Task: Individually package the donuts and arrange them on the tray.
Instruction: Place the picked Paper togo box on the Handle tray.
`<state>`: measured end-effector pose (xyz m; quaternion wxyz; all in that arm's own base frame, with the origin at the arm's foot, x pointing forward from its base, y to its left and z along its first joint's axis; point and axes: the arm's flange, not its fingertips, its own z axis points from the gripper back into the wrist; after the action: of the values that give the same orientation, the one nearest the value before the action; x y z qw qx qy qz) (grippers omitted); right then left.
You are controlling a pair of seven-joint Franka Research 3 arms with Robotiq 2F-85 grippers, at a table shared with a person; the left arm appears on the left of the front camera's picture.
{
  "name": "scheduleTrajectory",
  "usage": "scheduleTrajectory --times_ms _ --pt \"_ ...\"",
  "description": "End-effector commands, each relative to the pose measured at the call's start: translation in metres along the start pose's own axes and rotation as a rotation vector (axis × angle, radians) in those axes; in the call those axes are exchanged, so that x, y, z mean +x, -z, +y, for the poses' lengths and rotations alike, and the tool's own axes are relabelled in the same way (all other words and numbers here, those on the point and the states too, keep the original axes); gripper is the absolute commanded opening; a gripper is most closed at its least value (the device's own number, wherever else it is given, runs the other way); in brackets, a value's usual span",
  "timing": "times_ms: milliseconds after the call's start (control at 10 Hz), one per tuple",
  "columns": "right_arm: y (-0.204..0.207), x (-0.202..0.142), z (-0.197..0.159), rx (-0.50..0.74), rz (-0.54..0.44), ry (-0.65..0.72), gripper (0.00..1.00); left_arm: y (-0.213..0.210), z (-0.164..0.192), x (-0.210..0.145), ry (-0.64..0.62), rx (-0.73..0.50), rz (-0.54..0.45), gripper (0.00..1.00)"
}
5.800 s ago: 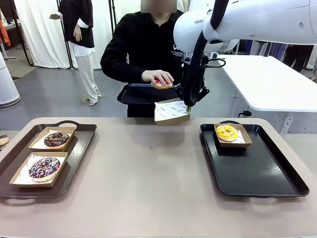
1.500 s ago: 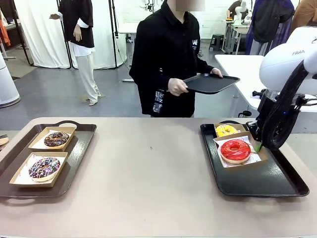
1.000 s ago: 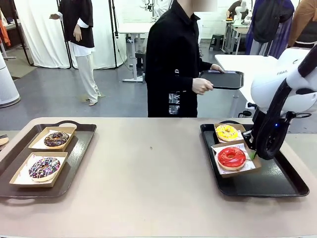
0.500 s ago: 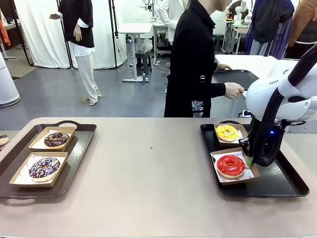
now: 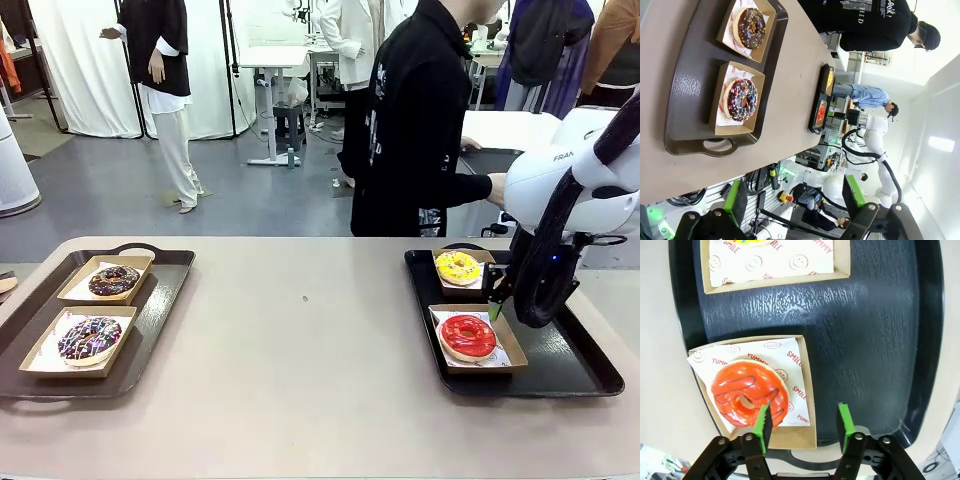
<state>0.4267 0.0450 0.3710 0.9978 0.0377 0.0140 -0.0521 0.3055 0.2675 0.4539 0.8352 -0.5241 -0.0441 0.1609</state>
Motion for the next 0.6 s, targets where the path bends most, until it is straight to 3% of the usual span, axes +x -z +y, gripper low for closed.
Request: scheduleTrajectory --times_ms 0,200,300,500 --pt "-0.006 -0.004 -0.003 0.006 -0.002 0.024 1.00 -0.002 -0.001 -0.002 0.011 -0.014 -0.002 1.00" --pt "-0.014 -0.009 -0.005 0.006 -0.002 0.025 1.00 -0.002 -0.001 -0.002 0.011 -0.014 -0.002 1.00" --pt "-0.020 -0.013 -0.009 0.016 0.018 0.027 0.95 -0.002 -0.001 -0.002 0.011 -0.014 -0.002 1.00" --pt "-0.051 -0.022 -0.027 0.160 0.087 -0.025 0.95 -0.002 -0.001 -0.002 0.011 -0.014 -0.002 1.00"
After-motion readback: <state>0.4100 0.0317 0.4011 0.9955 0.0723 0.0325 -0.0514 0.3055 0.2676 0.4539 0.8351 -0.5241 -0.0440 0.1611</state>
